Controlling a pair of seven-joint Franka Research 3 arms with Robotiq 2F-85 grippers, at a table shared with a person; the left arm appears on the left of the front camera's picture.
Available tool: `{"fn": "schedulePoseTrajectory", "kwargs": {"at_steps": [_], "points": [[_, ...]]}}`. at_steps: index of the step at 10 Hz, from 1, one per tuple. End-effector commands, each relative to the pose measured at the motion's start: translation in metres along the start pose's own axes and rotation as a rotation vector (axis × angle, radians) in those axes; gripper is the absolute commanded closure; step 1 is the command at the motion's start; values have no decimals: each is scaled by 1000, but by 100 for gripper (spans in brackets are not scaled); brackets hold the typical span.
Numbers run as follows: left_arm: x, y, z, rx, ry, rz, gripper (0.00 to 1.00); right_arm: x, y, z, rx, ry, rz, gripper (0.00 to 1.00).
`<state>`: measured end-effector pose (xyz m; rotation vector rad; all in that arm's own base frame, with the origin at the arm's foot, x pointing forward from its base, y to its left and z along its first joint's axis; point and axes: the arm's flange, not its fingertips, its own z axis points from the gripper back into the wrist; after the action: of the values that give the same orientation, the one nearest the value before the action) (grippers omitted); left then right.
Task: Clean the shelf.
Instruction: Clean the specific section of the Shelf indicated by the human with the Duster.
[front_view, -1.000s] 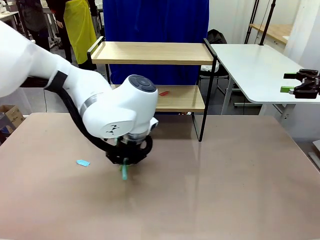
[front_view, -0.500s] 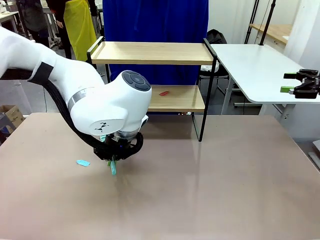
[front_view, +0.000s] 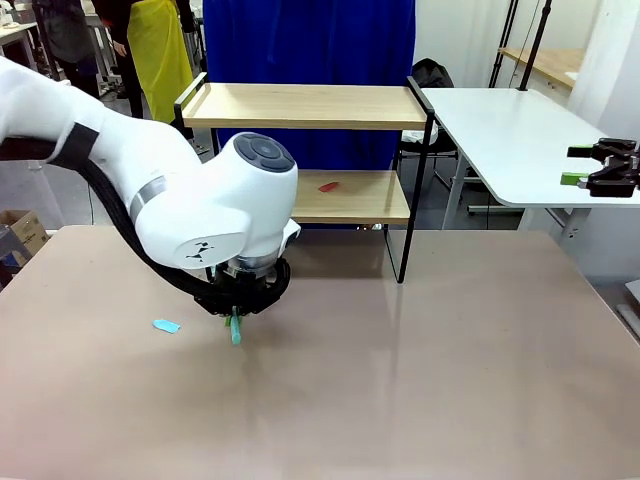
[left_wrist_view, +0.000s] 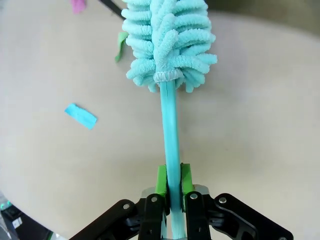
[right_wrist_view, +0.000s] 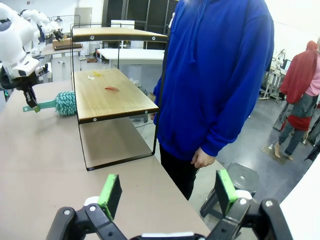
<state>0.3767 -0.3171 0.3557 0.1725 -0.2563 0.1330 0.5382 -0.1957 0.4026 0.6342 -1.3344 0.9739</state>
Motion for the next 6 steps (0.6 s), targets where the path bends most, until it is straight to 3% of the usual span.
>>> {"fn": "schedulePoseTrajectory", "kwargs": {"at_steps": [1, 6], "points": [[-9, 31, 12, -85, 0, -61, 87, 2, 1, 0, 0, -1, 3, 0], [-18, 71, 39, -268, -27, -292, 87, 2, 1, 0, 0, -1, 3, 0]]}}
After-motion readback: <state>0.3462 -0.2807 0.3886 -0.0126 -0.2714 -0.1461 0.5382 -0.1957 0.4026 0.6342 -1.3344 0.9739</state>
